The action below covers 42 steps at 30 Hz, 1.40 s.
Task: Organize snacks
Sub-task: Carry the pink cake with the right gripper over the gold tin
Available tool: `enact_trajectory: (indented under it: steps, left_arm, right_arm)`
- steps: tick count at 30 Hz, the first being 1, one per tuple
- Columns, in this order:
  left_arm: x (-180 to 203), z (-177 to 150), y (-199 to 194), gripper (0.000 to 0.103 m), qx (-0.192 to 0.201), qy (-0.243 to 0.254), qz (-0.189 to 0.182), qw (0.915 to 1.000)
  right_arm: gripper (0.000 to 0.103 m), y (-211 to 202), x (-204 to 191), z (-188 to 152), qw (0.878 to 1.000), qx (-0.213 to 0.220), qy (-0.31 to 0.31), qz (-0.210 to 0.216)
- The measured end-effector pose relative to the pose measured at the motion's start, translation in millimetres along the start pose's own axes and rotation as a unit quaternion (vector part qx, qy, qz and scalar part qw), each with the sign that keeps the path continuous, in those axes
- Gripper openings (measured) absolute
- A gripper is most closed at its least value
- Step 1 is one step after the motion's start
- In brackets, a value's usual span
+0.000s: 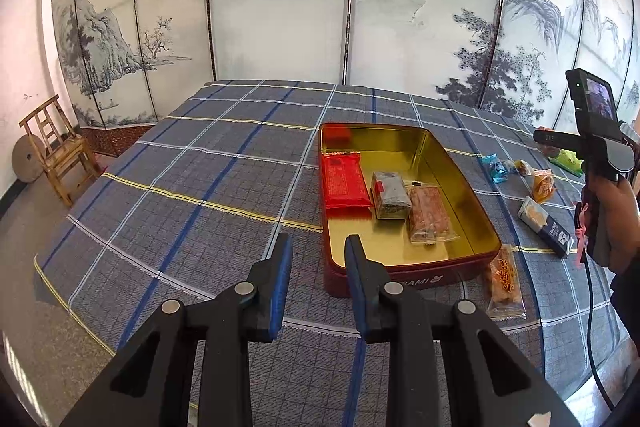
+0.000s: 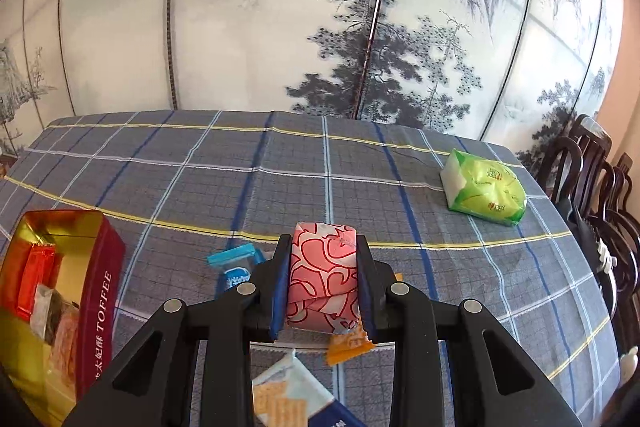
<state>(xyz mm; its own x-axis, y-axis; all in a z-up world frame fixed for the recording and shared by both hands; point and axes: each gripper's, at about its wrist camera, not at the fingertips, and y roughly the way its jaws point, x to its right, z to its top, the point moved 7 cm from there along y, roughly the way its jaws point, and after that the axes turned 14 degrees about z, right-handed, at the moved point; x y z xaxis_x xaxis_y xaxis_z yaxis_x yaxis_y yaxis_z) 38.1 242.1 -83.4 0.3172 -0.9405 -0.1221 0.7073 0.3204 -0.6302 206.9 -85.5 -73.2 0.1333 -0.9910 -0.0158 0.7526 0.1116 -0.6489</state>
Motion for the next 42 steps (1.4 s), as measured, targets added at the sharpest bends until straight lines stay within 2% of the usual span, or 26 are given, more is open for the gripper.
enact_trajectory:
  steps: [22,42]
  left_arm:
    - [-22,-5,4,0.030,-0.005,-0.017,0.011,0.9998]
    - [-46,-16,13,0.030,-0.017,-0.043,0.016,0.9988]
  right_arm:
    - [0.030,1,-79,6,0.999,0.000,-0.033,0.038]
    - [0.030,-4,-161,10,0.994,0.000,-0.071,0.083]
